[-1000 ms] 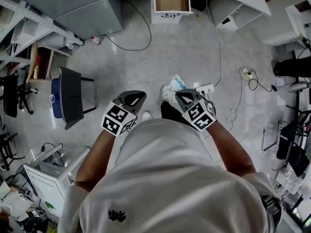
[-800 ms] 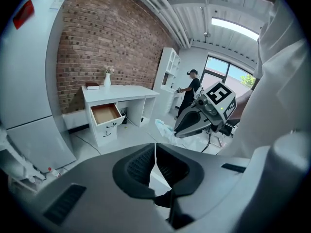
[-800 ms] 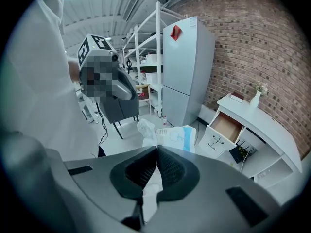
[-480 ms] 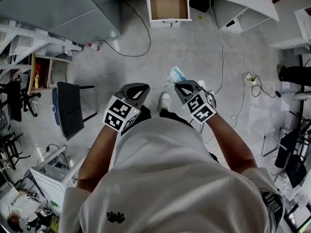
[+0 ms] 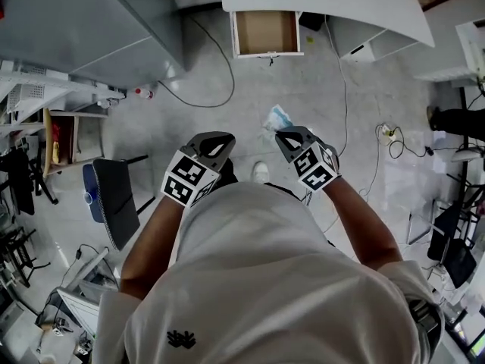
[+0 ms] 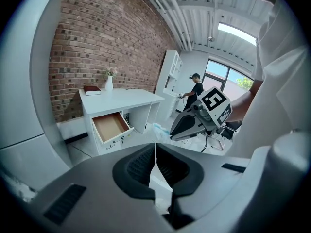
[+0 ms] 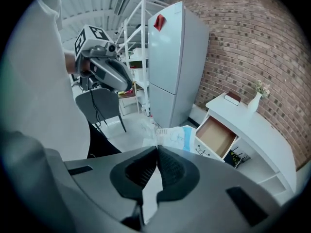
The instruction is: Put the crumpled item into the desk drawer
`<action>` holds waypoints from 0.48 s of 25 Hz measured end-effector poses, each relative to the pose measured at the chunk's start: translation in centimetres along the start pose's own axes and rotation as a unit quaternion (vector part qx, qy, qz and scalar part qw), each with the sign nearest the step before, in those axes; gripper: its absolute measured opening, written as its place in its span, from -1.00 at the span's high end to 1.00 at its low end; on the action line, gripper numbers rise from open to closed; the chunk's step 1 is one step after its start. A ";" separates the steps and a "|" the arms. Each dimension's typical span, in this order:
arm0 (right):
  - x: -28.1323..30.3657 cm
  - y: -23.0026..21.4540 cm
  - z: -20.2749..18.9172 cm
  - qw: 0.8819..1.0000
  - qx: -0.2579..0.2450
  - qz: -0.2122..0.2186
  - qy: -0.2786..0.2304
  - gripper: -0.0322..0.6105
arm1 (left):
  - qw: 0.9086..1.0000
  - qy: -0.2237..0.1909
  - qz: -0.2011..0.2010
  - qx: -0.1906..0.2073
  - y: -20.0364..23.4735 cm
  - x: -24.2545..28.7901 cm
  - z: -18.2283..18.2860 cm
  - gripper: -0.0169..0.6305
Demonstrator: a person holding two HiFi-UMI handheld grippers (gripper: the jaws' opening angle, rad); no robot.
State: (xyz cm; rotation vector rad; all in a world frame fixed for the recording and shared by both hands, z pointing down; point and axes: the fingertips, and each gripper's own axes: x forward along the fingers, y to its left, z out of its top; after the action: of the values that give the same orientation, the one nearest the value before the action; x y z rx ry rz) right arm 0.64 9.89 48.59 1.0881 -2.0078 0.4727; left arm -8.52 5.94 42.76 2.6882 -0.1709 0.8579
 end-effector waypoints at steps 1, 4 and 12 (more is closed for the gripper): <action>0.8 -0.9 1.0 1.000 -0.007 -0.007 0.006 0.81 | 1.000 -0.002 -0.005 -0.001 1.6 -0.2 0.6 0.86; 3.1 -3.6 3.6 0.999 -0.006 -0.025 0.022 0.81 | 1.000 -0.003 -0.024 0.002 5.8 -0.4 1.8 0.86; 10.0 -8.9 7.8 0.996 -0.010 -0.054 0.067 0.81 | 0.998 0.020 -0.057 0.030 15.2 -1.0 1.4 0.86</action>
State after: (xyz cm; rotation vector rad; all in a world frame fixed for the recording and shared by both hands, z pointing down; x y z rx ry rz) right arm 1.18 -5.40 51.15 1.1173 -1.8237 0.4561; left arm -11.65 -8.87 45.04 2.7033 0.0175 0.8958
